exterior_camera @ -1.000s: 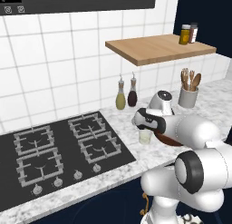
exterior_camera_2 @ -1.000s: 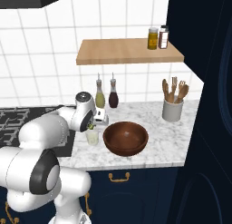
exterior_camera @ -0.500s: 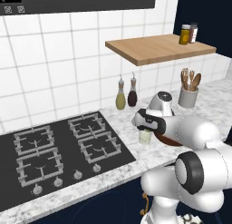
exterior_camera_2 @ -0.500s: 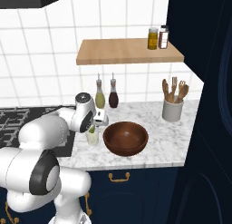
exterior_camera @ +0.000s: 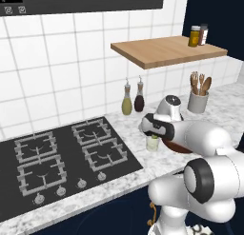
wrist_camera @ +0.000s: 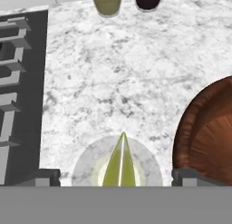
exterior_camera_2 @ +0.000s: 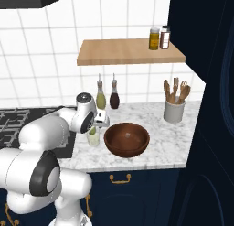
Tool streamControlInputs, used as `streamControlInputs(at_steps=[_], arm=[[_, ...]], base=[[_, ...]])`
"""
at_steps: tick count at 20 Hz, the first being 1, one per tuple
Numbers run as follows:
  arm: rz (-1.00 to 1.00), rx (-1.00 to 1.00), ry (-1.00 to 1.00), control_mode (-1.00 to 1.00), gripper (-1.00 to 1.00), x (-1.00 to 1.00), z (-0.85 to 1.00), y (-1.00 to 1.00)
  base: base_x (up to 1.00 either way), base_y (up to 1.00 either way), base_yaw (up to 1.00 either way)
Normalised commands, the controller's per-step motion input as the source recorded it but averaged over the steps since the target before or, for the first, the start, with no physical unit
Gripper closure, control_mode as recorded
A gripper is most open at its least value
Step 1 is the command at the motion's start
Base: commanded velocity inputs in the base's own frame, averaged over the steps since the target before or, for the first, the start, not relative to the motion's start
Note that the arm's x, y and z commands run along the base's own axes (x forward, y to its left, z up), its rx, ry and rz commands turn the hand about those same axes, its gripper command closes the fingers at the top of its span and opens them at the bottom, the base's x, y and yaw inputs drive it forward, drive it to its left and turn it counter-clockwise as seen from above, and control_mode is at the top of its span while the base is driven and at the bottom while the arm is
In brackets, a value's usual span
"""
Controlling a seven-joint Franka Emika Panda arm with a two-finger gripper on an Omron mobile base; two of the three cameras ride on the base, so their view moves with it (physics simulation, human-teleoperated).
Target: Grab a lemon wedge from the fridge and one ice cube from the ice bowl, and put them in the glass of lemonade.
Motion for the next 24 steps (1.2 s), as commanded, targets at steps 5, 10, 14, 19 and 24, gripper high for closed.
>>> streamControlInputs(at_steps=[5,10,14,19,24], arm=[[0.0,0.05,0.0,-1.0,-1.0,-0.01,0.11,-0.16],[0.0,0.05,-0.04,-1.0,-1.0,-0.15,0.07,-0.07],[0.0,0.01,-0.04,-1.0,-1.0,-0.64,0.19,0.0],[0.0,-0.02,-0.03,-1.0,-1.0,-1.0,0.56,0.0],[0.0,-0.1,0.0,-1.0,-1.0,-1.0,0.92,0.0]], base=[[0.0,0.0,0.0],[0.0,0.0,0.0],[0.0,0.0,0.0],[0.0,0.0,0.0],[0.0,0.0,0.0]])
